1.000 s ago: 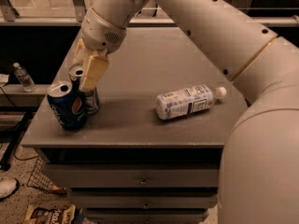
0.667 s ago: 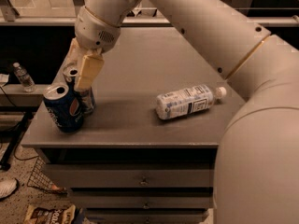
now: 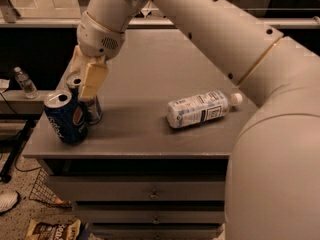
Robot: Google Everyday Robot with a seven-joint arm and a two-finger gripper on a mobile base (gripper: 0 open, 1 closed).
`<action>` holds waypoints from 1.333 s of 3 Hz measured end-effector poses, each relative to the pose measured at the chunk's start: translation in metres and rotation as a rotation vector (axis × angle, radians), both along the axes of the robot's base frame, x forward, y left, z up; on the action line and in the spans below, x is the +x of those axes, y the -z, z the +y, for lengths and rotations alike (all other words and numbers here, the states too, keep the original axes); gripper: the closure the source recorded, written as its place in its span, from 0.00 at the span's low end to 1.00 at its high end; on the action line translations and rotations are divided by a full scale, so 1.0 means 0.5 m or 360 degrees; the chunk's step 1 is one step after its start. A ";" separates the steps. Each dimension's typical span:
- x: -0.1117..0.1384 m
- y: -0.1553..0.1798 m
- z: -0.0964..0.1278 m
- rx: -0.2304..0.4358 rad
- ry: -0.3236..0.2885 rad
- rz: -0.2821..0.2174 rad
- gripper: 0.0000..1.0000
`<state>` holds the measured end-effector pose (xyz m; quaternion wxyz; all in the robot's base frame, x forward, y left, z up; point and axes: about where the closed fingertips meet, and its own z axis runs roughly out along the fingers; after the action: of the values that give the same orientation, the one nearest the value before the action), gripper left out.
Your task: Move redbull can near pepsi can
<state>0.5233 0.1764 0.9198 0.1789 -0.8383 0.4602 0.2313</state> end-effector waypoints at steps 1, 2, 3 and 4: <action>0.006 0.013 -0.003 -0.0010 0.0025 -0.0003 1.00; 0.007 0.014 0.003 -0.0002 0.0024 -0.0006 0.82; 0.007 0.014 0.003 -0.0001 0.0024 -0.0006 0.59; 0.007 0.015 0.007 0.0003 0.0024 -0.0008 0.36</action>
Offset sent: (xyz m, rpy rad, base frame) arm 0.0025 -0.0013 -0.0054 -0.0048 -0.0017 -0.0131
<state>0.5270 0.1799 0.9125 0.1825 -0.8351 0.4660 0.2283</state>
